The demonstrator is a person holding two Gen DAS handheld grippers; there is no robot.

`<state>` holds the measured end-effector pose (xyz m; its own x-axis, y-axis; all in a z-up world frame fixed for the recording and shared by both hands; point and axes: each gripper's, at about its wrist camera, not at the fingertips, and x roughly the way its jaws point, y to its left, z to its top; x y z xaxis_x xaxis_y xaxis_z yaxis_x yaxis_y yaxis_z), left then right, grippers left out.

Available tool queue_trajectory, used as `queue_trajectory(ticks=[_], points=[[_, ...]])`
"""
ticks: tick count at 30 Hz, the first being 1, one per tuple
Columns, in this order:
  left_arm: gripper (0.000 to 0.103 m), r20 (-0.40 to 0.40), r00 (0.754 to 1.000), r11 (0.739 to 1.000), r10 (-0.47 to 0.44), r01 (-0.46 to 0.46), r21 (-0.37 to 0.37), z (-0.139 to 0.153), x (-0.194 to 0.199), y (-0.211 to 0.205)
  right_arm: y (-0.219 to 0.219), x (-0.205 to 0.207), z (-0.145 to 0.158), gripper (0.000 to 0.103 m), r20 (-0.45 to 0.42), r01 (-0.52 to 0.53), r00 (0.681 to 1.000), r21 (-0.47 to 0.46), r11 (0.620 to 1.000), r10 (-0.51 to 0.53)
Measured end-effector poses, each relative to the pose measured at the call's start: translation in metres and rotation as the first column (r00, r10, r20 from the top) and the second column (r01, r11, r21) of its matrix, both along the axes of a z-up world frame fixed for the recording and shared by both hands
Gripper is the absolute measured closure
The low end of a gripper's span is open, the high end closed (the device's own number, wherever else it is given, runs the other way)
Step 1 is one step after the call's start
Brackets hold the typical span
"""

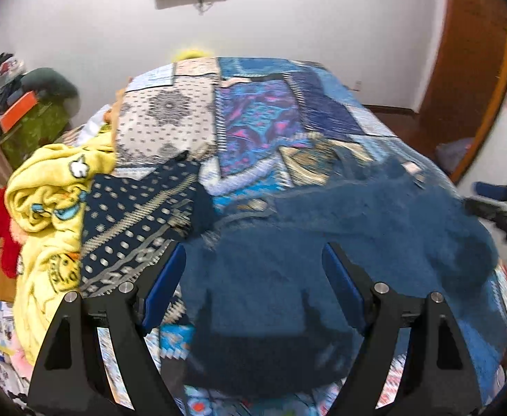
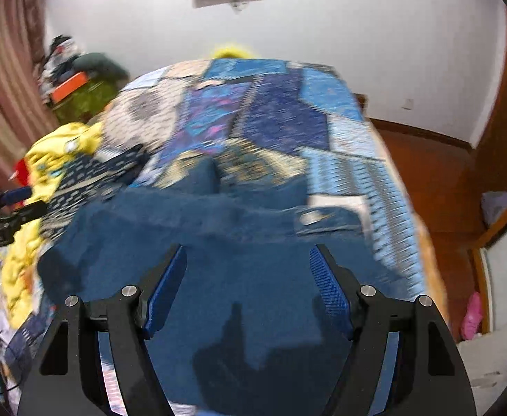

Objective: Fold large clothes

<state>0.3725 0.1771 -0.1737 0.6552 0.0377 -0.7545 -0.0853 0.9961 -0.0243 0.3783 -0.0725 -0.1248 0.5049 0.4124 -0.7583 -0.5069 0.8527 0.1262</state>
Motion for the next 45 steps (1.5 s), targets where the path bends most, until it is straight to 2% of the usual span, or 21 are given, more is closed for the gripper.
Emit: queue_trajectory(ticks=[5, 10, 12, 15, 17, 20, 26, 30, 34, 38, 42, 45], points=[[0.022, -0.045, 0.998, 0.998, -0.040, 0.038, -0.050, -0.022, -0.012, -0.023, 0.043, -0.020, -0.031, 0.033, -0.073, -0.109, 0.991, 0.014, 0.994, 0.110], [0.022, -0.117, 0.993, 0.995, -0.033, 0.021, -0.102, -0.063, -0.010, -0.031, 0.060, -0.025, -0.062, 0.033, -0.105, -0.125, 0.987, -0.042, 0.991, 0.120], [0.022, -0.144, 0.989, 0.995, -0.025, 0.010, -0.102, -0.076, -0.009, -0.031, 0.056, -0.023, -0.070, 0.033, -0.115, -0.118, 0.987, -0.064, 0.991, 0.110], [0.021, -0.147, 0.989, 0.999, -0.013, 0.008, -0.036, -0.092, -0.012, -0.033, 0.038, -0.017, -0.080, 0.033, -0.130, -0.091, 0.988, -0.097, 0.991, 0.078], [0.021, -0.127, 0.992, 1.000, -0.014, 0.016, 0.020, -0.092, -0.018, -0.034, 0.022, -0.013, -0.081, 0.032, -0.172, -0.099, 0.981, -0.038, 0.994, 0.091], [0.021, -0.111, 0.994, 0.999, -0.002, 0.006, 0.033, -0.090, -0.030, -0.027, 0.006, -0.012, -0.077, 0.032, -0.186, -0.073, 0.980, -0.032, 0.997, 0.066], [0.019, -0.074, 0.997, 1.000, 0.026, -0.025, 0.014, -0.086, -0.054, -0.011, -0.036, -0.016, -0.073, 0.032, -0.114, 0.038, 0.992, -0.163, 0.986, -0.057], [0.018, -0.064, 0.995, 0.993, 0.082, -0.076, 0.095, -0.082, -0.066, -0.004, -0.080, -0.019, -0.068, 0.032, -0.144, 0.114, 0.981, -0.120, 0.986, -0.131], [0.017, -0.079, 0.988, 0.991, 0.129, -0.126, 0.047, -0.086, -0.082, 0.015, -0.109, -0.029, -0.056, 0.032, -0.144, 0.149, 0.977, -0.071, 0.986, -0.158], [0.017, -0.097, 0.973, 0.976, 0.210, -0.202, 0.085, -0.091, -0.098, 0.030, -0.125, -0.038, -0.054, 0.032, -0.100, 0.232, 0.963, -0.156, 0.960, -0.249], [0.017, -0.111, 0.959, 0.963, 0.262, -0.253, 0.087, -0.092, -0.115, 0.040, -0.144, -0.044, -0.061, 0.032, -0.172, 0.279, 0.941, -0.094, 0.956, -0.292], [0.017, -0.076, 0.963, 0.966, 0.257, -0.257, 0.017, -0.079, -0.130, 0.043, -0.149, -0.045, -0.059, 0.032, -0.177, 0.311, 0.929, -0.101, 0.945, -0.324]])
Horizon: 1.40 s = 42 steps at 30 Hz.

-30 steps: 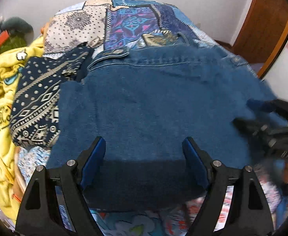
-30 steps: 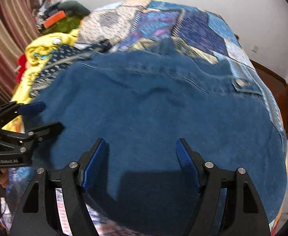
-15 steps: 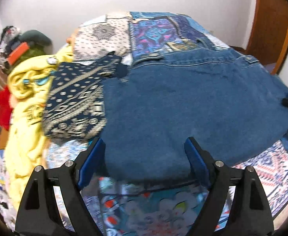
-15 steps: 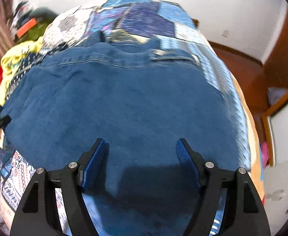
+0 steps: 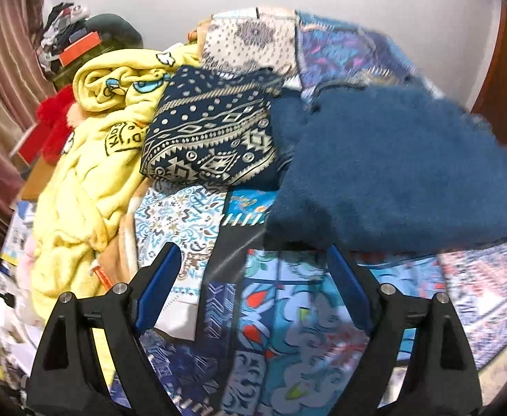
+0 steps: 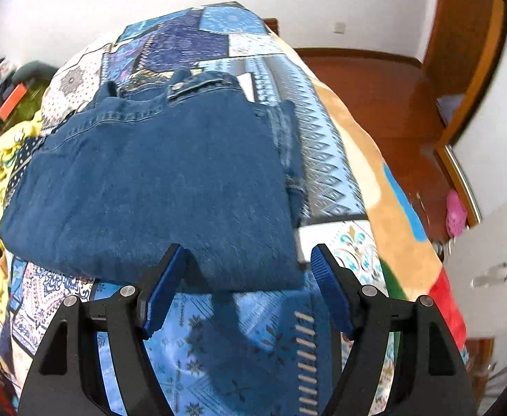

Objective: Fold large clothes

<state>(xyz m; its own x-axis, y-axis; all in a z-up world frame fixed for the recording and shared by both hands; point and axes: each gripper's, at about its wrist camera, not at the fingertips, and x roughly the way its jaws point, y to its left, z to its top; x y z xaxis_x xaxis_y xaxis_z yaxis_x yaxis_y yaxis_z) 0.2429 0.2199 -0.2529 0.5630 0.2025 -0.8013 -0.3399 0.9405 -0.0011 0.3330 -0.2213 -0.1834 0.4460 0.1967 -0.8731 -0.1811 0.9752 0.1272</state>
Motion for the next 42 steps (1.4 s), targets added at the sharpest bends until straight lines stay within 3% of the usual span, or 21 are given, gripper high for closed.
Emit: queue_trajectory(ticks=[5, 8, 12, 16, 20, 24, 29, 31, 33, 34, 35, 36, 38, 40, 42], points=[[0.017, 0.091, 0.995, 0.991, -0.031, 0.043, -0.124, 0.021, -0.006, -0.011, 0.005, -0.001, 0.020, 0.032, 0.045, -0.003, 0.999, 0.030, 1.000, 0.002], [0.017, 0.082, 0.996, 0.968, -0.046, 0.065, -0.242, 0.016, 0.003, -0.018, 0.018, -0.002, 0.035, 0.031, 0.087, -0.033, 0.996, 0.058, 0.998, 0.028], [0.017, 0.052, 0.998, 0.900, -0.044, 0.062, -0.432, -0.007, 0.019, -0.024, 0.049, -0.001, 0.040, 0.031, 0.115, -0.101, 0.989, 0.074, 0.992, 0.092], [0.017, 0.036, 0.999, 0.818, -0.029, 0.044, -0.574, -0.028, 0.031, -0.029, 0.081, 0.000, 0.022, 0.030, 0.088, -0.165, 0.983, 0.057, 0.985, 0.159], [0.017, 0.061, 0.998, 0.763, -0.009, 0.047, -0.645, -0.038, 0.041, -0.026, 0.107, 0.004, -0.008, 0.030, 0.004, -0.234, 0.972, 0.051, 0.971, 0.234], [0.017, 0.092, 0.994, 0.691, 0.058, 0.026, -0.723, -0.053, 0.056, -0.013, 0.123, -0.005, -0.013, 0.027, 0.040, -0.278, 0.959, -0.065, 0.958, 0.281], [0.019, 0.145, 0.972, 0.625, 0.183, -0.001, -0.780, -0.065, 0.072, 0.003, 0.119, -0.004, -0.015, 0.022, 0.041, -0.287, 0.956, -0.063, 0.956, 0.290], [0.023, 0.155, 0.961, 0.602, 0.227, -0.014, -0.798, -0.071, 0.081, 0.006, 0.117, -0.002, -0.015, 0.021, 0.035, -0.283, 0.958, -0.042, 0.958, 0.284], [0.033, 0.156, 0.942, 0.568, 0.296, -0.043, -0.822, -0.077, 0.086, 0.009, 0.119, -0.001, -0.016, 0.020, 0.031, -0.281, 0.959, -0.042, 0.959, 0.283], [0.039, 0.149, 0.934, 0.561, 0.324, -0.063, -0.825, -0.080, 0.089, 0.010, 0.121, -0.001, -0.016, 0.020, 0.028, -0.280, 0.959, -0.049, 0.959, 0.282], [0.052, 0.136, 0.930, 0.562, 0.342, -0.086, -0.823, -0.081, 0.090, 0.011, 0.123, -0.001, -0.015, 0.020, 0.023, -0.278, 0.960, -0.059, 0.959, 0.280], [0.059, 0.122, 0.927, 0.561, 0.355, -0.107, -0.821, -0.082, 0.092, 0.012, 0.124, -0.003, -0.014, 0.020, 0.020, -0.276, 0.960, -0.065, 0.959, 0.278], [0.064, 0.126, 0.922, 0.567, 0.365, -0.112, -0.816, -0.079, 0.091, 0.011, 0.127, -0.003, -0.012, 0.020, 0.011, -0.275, 0.961, -0.072, 0.959, 0.276], [0.069, 0.149, 0.923, 0.617, 0.354, -0.111, -0.779, -0.065, 0.090, 0.005, 0.128, -0.004, -0.009, 0.020, -0.001, -0.282, 0.959, -0.071, 0.957, 0.282], [0.073, 0.180, 0.922, 0.651, 0.342, -0.095, -0.753, -0.052, 0.084, 0.009, 0.130, -0.006, -0.005, 0.020, -0.007, -0.292, 0.956, -0.072, 0.954, 0.292]])
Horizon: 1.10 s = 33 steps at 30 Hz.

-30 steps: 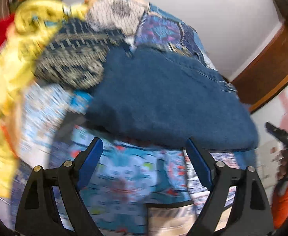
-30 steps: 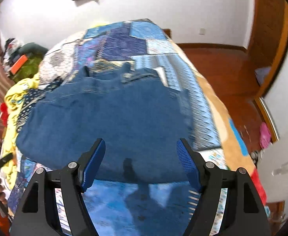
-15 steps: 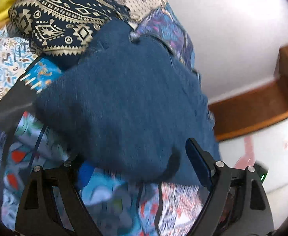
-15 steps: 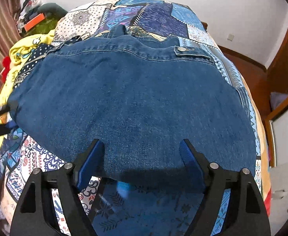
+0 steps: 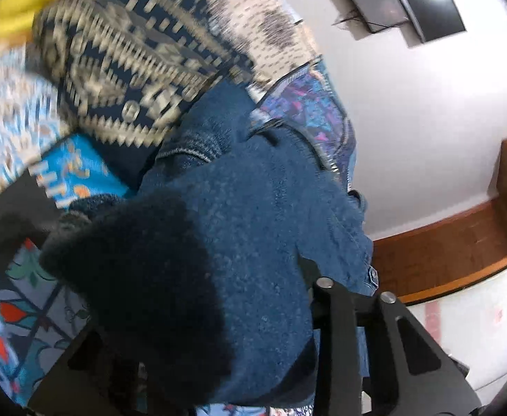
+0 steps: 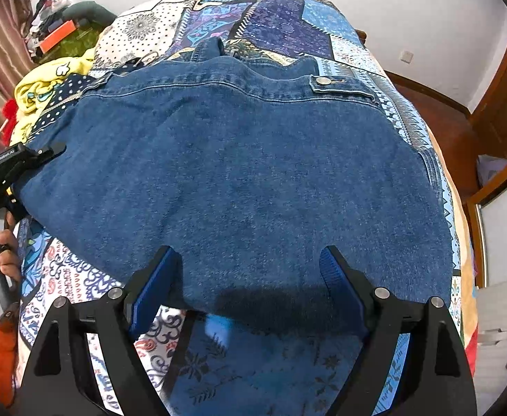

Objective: Fold large clothes

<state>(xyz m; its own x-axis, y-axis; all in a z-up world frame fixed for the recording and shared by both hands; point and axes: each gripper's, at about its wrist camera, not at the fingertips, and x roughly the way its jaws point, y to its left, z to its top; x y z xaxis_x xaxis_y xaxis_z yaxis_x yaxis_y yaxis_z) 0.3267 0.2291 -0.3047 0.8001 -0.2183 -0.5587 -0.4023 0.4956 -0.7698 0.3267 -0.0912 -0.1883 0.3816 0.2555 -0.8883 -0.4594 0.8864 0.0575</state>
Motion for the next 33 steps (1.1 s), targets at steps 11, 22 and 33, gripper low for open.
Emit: queue_trajectory(ticks=[11, 22, 33], points=[[0.076, 0.173, 0.982, 0.941, 0.070, -0.123, 0.315, 0.115, -0.050, 0.001, 0.039, -0.012, 0.046, 0.020, 0.073, -0.079, 0.995, 0.093, 0.993, 0.072], [0.076, 0.138, 0.987, 0.876, 0.077, -0.133, 0.463, 0.141, -0.074, 0.016, 0.161, -0.028, 0.008, 0.020, -0.015, -0.289, 0.956, 0.110, 0.951, 0.293], [0.076, 0.111, 0.992, 0.829, -0.051, -0.020, 0.559, 0.154, -0.043, -0.028, 0.138, -0.027, -0.007, 0.020, -0.089, -0.344, 0.929, 0.157, 0.926, 0.360]])
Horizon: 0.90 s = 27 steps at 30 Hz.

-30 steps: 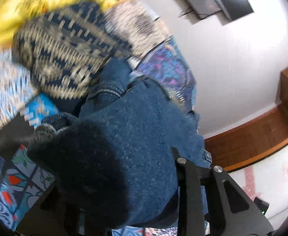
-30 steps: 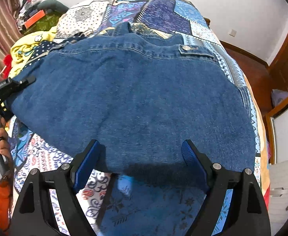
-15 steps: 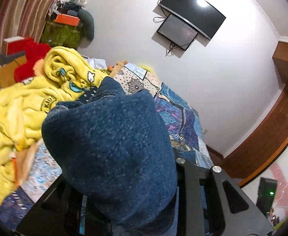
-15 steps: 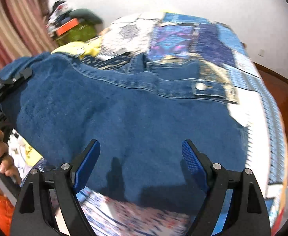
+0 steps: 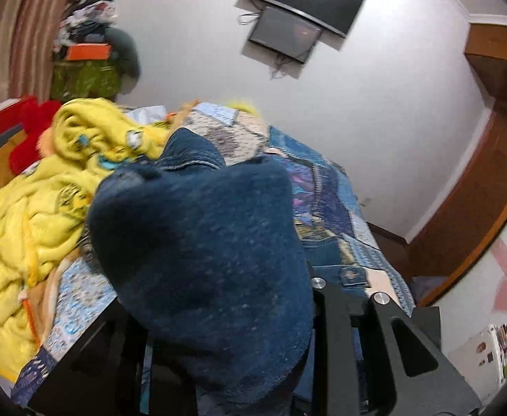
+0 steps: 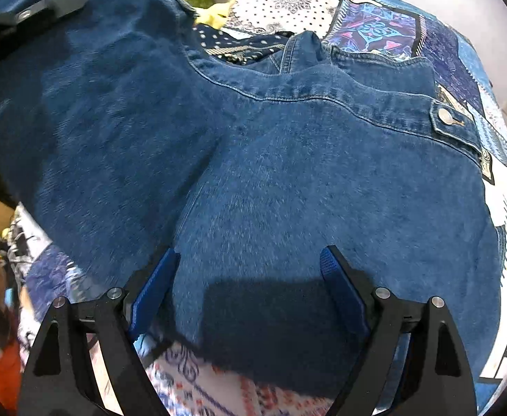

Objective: Fold large clothes

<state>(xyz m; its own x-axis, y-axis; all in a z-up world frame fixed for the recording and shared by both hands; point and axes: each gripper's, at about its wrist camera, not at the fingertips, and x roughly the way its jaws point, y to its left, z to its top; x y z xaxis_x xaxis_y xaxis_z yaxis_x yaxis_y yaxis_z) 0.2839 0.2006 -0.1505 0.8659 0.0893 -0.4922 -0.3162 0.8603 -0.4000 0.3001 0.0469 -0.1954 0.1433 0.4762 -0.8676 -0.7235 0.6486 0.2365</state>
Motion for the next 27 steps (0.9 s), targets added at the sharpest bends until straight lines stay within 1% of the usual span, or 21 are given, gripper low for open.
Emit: queue_trajectory(ticks=[1, 3, 5, 6, 8, 9, 10, 11, 12, 14, 16, 17, 19, 20, 21, 22, 24, 26, 27], points=[[0.076, 0.005, 1.000, 1.000, -0.019, 0.019, 0.004, 0.005, 0.007, -0.005, -0.015, 0.003, 0.005, 0.020, -0.018, 0.037, 0.999, 0.031, 0.999, -0.036], [0.077, 0.018, 0.998, 0.998, -0.057, 0.057, 0.005, 0.014, 0.020, -0.019, -0.033, 0.008, 0.012, 0.020, -0.011, 0.103, 0.995, 0.041, 0.994, -0.103], [0.078, 0.032, 0.994, 0.994, -0.107, 0.107, 0.009, 0.024, 0.035, -0.036, -0.068, 0.014, 0.019, 0.020, 0.035, 0.204, 0.978, 0.021, 0.979, -0.204], [0.078, 0.039, 0.990, 0.991, -0.137, 0.136, 0.017, 0.028, 0.043, -0.047, -0.079, 0.015, 0.021, 0.020, 0.049, 0.230, 0.972, 0.017, 0.973, -0.231], [0.078, 0.046, 0.980, 0.981, -0.194, 0.192, 0.035, 0.035, 0.058, -0.072, -0.119, 0.019, 0.025, 0.020, 0.068, 0.321, 0.944, 0.017, 0.947, -0.322], [0.078, 0.048, 0.973, 0.974, -0.224, 0.222, 0.045, 0.037, 0.066, -0.088, -0.131, 0.021, 0.027, 0.020, 0.066, 0.348, 0.935, 0.022, 0.937, -0.349], [0.078, 0.048, 0.968, 0.968, -0.247, 0.245, 0.052, 0.038, 0.072, -0.100, -0.150, 0.022, 0.028, 0.020, 0.058, 0.392, 0.918, 0.030, 0.920, -0.393], [0.078, 0.042, 0.959, 0.958, -0.281, 0.278, 0.062, 0.038, 0.079, -0.117, -0.161, 0.025, 0.030, 0.020, 0.051, 0.421, 0.905, 0.037, 0.906, -0.423], [0.078, 0.035, 0.951, 0.950, -0.306, 0.303, 0.071, 0.037, 0.085, -0.130, -0.180, 0.028, 0.032, 0.020, 0.041, 0.467, 0.882, 0.045, 0.883, -0.469], [0.078, -0.004, 0.931, 0.927, -0.366, 0.365, 0.088, 0.028, 0.099, -0.162, -0.200, 0.027, 0.031, 0.020, 0.036, 0.518, 0.854, 0.044, 0.854, -0.520], [0.078, -0.068, 0.903, 0.895, -0.424, 0.430, 0.119, 0.012, 0.109, -0.195, -0.221, 0.023, 0.032, 0.020, 0.043, 0.565, 0.823, 0.039, 0.824, -0.566], [0.078, -0.103, 0.890, 0.880, -0.444, 0.455, 0.136, 0.004, 0.113, -0.206, -0.227, 0.022, 0.034, 0.020, 0.044, 0.577, 0.815, 0.038, 0.816, -0.578], [0.078, -0.191, 0.856, 0.843, -0.480, 0.510, 0.170, -0.018, 0.118, -0.232, -0.241, 0.020, 0.033, 0.020, 0.034, 0.599, 0.799, 0.042, 0.799, -0.601], [0.078, -0.227, 0.840, 0.828, -0.492, 0.532, 0.175, -0.027, 0.119, -0.240, -0.247, 0.017, 0.032, 0.020, 0.029, 0.608, 0.792, 0.043, 0.793, -0.609], [0.078, -0.260, 0.824, 0.814, -0.503, 0.553, 0.177, -0.036, 0.118, -0.246, -0.253, 0.014, 0.032, 0.020, 0.026, 0.612, 0.790, 0.043, 0.790, -0.613], [0.078, -0.306, 0.800, 0.794, -0.517, 0.581, 0.179, -0.049, 0.116, -0.254, -0.258, 0.011, 0.032, 0.020, 0.025, 0.616, 0.786, 0.040, 0.787, -0.617], [0.078, -0.358, 0.768, 0.766, -0.531, 0.615, 0.184, -0.064, 0.110, -0.261, -0.266, 0.006, 0.031, 0.020, 0.029, 0.621, 0.783, 0.031, 0.783, -0.622], [0.078, -0.407, 0.734, 0.733, -0.543, 0.651, 0.197, -0.074, 0.103, -0.267, -0.272, 0.002, 0.029, 0.020, 0.033, 0.624, 0.781, 0.022, 0.781, -0.624], [0.076, -0.436, 0.716, 0.714, -0.546, 0.670, 0.205, -0.079, 0.100, -0.270, -0.274, 0.001, 0.027, 0.020, 0.032, 0.626, 0.779, 0.018, 0.780, -0.626]])
